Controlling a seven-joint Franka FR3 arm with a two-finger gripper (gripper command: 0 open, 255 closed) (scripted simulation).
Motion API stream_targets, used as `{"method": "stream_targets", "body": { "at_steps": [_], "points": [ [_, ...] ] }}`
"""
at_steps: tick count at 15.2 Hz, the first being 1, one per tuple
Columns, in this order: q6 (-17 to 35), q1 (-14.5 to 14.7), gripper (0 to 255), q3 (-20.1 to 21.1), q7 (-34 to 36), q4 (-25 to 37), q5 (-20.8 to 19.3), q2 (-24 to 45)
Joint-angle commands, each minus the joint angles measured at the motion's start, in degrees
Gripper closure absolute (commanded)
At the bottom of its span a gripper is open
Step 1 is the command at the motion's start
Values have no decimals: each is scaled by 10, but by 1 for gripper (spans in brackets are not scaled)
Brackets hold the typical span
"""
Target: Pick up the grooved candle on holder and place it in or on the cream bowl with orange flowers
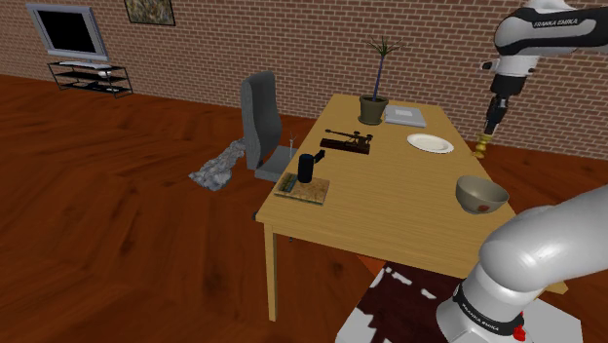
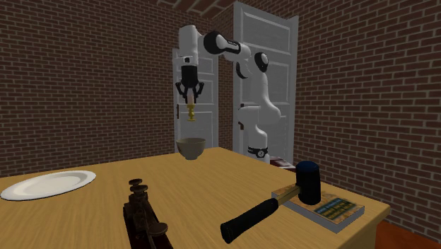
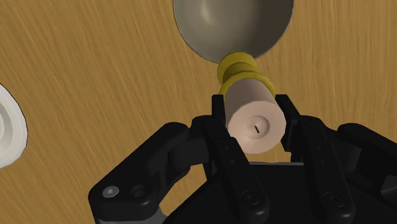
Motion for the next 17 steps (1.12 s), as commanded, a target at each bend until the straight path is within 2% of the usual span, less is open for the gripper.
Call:
{"method": "stream_targets", "body": {
  "at_steps": [1, 3, 17],
  "points": [
    [-13, -17, 255, -5, -17, -11, -19, -30],
    [-27, -33, 255, -12, -38, -15, -37, -54],
    [75, -42, 255, -41, -26, -122, -60, -61]
  ]
}}
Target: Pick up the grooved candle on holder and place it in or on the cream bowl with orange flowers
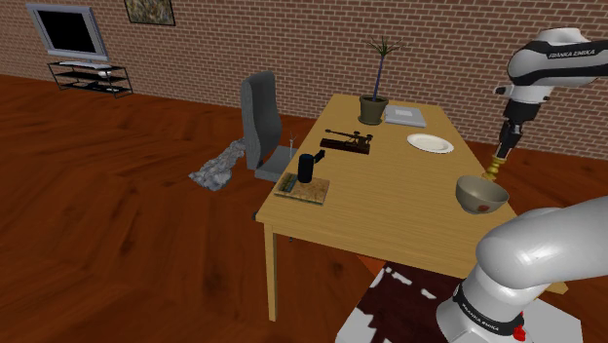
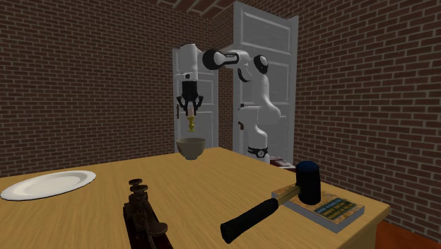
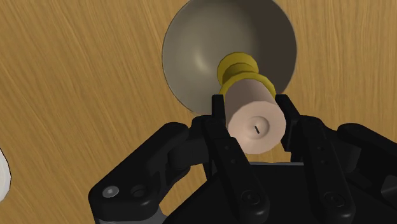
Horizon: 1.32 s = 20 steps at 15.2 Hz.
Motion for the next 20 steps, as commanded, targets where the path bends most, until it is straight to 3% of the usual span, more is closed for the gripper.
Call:
{"method": "stream_targets", "body": {
  "at_steps": [1, 7, 15, 16, 20],
  "points": [
    [14, -1, 255, -4, 2, -14, -3, 0],
    [60, -2, 255, -22, 5, -52, -13, 7],
    [62, -2, 255, -22, 5, -53, -13, 7],
    [62, -2, 0, -22, 5, -53, -13, 7],
    [62, -2, 0, -22, 5, -53, -13, 7]
  ]
}}
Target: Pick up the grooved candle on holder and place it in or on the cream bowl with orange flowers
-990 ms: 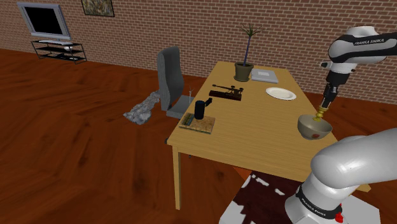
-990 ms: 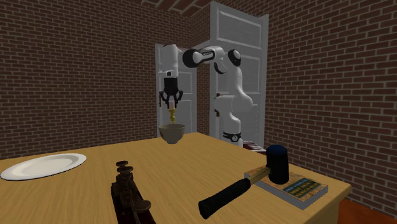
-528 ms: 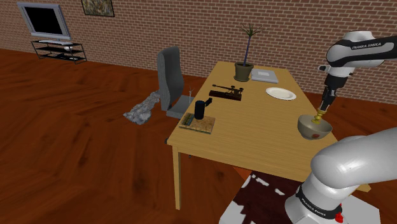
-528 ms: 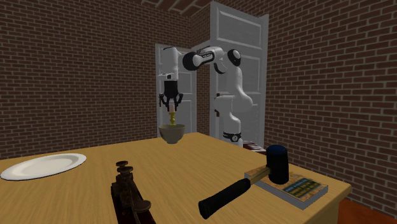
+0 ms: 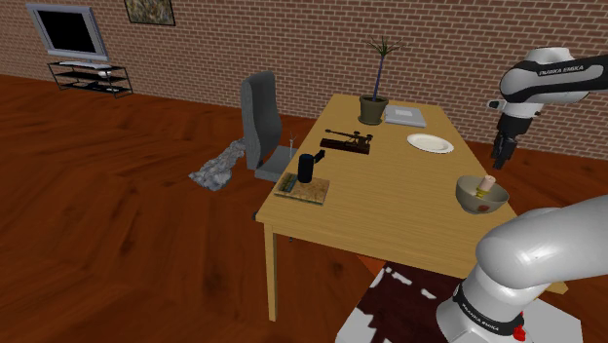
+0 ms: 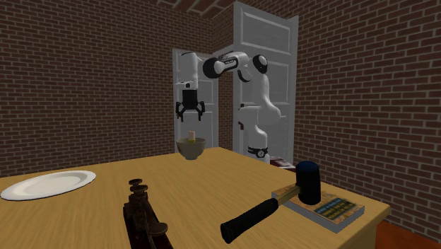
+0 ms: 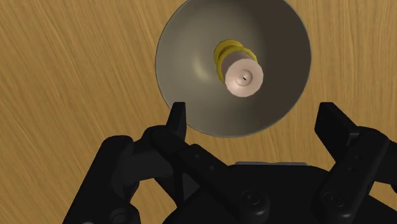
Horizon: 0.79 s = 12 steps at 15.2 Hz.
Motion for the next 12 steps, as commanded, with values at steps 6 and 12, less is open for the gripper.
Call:
{"method": "stream_targets", "body": {
  "at_steps": [6, 12],
  "points": [
    [-71, 5, 0, 25, -5, 65, 17, -4],
    [-71, 5, 0, 25, -5, 65, 17, -4]
  ]
}}
